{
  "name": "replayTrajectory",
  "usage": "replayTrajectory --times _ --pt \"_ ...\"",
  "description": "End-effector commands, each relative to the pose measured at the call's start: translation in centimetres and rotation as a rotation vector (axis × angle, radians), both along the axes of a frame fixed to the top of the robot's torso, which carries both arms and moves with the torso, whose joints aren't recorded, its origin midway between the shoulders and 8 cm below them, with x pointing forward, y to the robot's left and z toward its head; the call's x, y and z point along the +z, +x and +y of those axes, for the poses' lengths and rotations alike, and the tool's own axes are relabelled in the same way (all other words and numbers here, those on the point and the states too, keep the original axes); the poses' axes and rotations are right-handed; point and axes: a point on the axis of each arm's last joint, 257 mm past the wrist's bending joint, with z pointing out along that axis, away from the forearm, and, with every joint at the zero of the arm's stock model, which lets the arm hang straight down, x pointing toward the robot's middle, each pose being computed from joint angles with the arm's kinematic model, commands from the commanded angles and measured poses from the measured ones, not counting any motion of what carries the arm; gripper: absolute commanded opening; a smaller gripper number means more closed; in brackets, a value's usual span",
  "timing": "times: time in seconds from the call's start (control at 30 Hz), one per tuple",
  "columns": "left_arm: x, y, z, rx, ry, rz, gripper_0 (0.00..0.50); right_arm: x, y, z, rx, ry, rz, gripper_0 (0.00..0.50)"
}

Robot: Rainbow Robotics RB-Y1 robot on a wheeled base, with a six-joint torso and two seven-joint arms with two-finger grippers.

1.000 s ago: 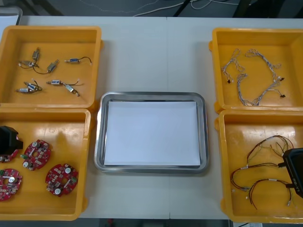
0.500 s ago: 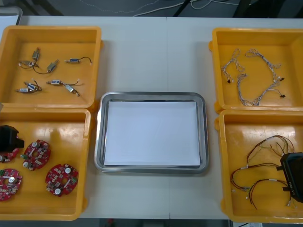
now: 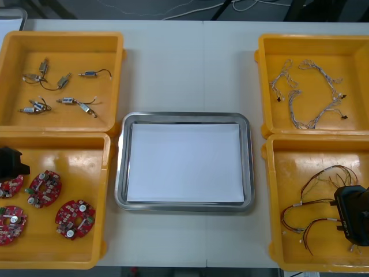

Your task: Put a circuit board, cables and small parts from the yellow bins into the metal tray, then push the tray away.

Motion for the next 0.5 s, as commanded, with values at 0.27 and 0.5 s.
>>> replayTrajectory --times 0.27,0.5 --pt "0.9 -0.2 4.7 0.399 -0.046 0.008 0.435 -1.6 -1.5 1.7 -0.016 0.036 0.019 0.500" --pt "0.2 -2.3 8.1 0.582 -0.025 0.019 0.436 -2.0 -1.8 1.7 -0.014 0.026 0.024 0.500"
